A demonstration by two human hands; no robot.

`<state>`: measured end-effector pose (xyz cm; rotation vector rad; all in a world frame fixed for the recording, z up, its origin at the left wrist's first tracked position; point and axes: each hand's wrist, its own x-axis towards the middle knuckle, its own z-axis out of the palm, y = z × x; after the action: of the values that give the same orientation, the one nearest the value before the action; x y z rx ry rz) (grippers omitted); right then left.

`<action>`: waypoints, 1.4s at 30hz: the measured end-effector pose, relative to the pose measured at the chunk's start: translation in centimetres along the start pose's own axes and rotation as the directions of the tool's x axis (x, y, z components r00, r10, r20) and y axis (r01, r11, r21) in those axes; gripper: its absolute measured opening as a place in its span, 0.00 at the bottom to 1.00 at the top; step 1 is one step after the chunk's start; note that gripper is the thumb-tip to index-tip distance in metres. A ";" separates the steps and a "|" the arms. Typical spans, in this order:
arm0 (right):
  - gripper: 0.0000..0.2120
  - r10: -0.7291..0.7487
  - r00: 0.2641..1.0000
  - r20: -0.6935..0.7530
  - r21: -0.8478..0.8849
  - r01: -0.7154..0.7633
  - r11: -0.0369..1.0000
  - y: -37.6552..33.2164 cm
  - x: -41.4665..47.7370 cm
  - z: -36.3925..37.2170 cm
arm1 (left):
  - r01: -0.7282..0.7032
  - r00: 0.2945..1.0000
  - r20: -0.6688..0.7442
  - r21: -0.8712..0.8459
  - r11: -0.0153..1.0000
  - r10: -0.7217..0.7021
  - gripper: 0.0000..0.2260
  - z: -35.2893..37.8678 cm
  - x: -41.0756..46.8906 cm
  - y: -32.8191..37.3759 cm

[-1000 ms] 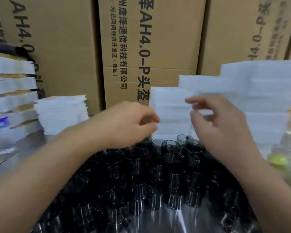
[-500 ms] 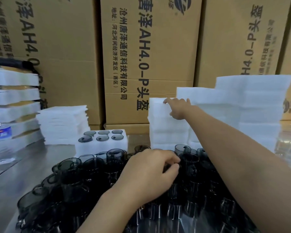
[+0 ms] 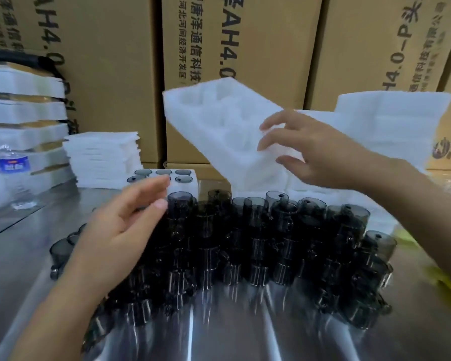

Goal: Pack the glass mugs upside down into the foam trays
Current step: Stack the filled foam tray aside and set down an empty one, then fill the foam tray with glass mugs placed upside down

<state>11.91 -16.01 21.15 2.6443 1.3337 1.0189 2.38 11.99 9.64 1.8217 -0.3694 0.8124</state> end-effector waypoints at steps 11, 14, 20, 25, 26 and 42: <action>0.12 -0.115 0.980 0.160 0.072 0.104 0.992 -7.4 -21.5 1.3 | 0.077 0.992 0.115 -0.145 0.986 -0.060 0.28 1.4 -11.8 1.6; 0.13 -0.124 0.983 0.137 0.116 0.108 0.987 -7.7 -23.6 2.5 | 0.058 0.985 0.160 0.005 0.998 -0.058 0.25 3.1 -14.9 2.0; 0.10 -0.173 0.965 0.196 0.211 0.131 0.969 -6.8 -25.2 4.7 | 0.016 0.982 0.186 0.133 0.991 -0.041 0.19 4.9 -14.9 2.0; 0.11 -0.134 0.969 0.209 0.293 0.069 0.954 -6.7 -24.9 7.2 | -0.015 0.855 0.501 0.276 0.961 -0.131 0.16 5.9 -12.3 0.0; 0.10 -0.112 0.971 0.212 0.305 0.043 0.951 -6.7 -24.7 7.5 | -0.028 0.825 0.544 0.309 0.951 -0.153 0.14 6.2 -11.9 -0.7; 0.27 0.196 0.926 0.322 0.597 -0.359 0.717 -5.9 -22.6 7.4 | 0.020 0.823 0.550 0.222 0.975 -0.142 0.17 8.5 -10.1 -3.9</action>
<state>2.19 -26.59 1.33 3.4164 1.4559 0.2061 0.42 4.51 -1.78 2.2487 -0.5954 0.2338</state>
